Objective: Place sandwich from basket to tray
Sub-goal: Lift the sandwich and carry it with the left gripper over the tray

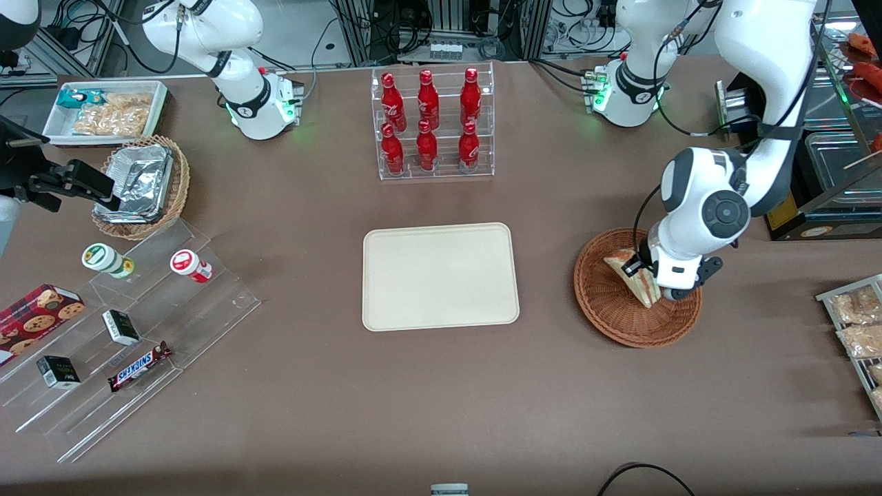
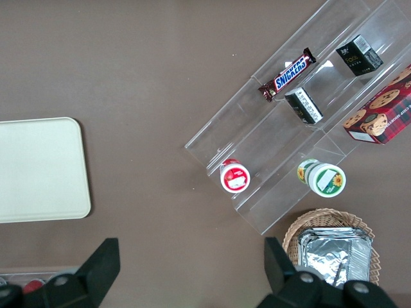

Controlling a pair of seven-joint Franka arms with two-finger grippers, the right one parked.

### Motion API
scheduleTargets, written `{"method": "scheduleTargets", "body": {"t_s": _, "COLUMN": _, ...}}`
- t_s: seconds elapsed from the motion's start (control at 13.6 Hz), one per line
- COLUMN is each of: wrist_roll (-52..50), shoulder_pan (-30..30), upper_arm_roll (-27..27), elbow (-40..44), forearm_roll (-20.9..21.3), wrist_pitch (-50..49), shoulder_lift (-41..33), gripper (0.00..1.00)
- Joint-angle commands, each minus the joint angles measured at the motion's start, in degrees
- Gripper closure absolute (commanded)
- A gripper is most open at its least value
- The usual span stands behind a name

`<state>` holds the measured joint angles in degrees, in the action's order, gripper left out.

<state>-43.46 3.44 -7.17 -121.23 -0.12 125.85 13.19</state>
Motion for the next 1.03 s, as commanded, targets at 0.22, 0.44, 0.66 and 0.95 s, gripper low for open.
{"method": "scheduleTargets", "body": {"t_s": 0.22, "wrist_roll": 15.59, "shoulder_pan": 0.43, "upper_arm_roll": -2.48, "elbow": 8.99, "forearm_roll": 0.03, "wrist_pitch": -11.77, "shoulder_lift": 0.51, "gripper": 0.94}}
{"method": "scheduleTargets", "body": {"t_s": 0.44, "wrist_roll": 15.16, "shoulder_pan": 0.43, "upper_arm_roll": -5.73, "elbow": 11.18, "forearm_roll": 0.03, "wrist_pitch": -11.77, "shoulder_lift": 1.48, "gripper": 0.95}}
{"method": "scheduleTargets", "body": {"t_s": 0.66, "wrist_roll": 11.57, "shoulder_pan": 0.43, "upper_arm_roll": -10.3, "elbow": 14.78, "forearm_roll": 0.03, "wrist_pitch": -11.86, "shoulder_lift": 5.08, "gripper": 0.99}}
{"method": "scheduleTargets", "body": {"t_s": 0.95, "wrist_roll": 5.42, "shoulder_pan": 0.6, "upper_arm_roll": -15.49, "elbow": 23.46, "forearm_roll": 0.56, "wrist_pitch": -13.78, "shoulder_lift": 10.6, "gripper": 0.97}}
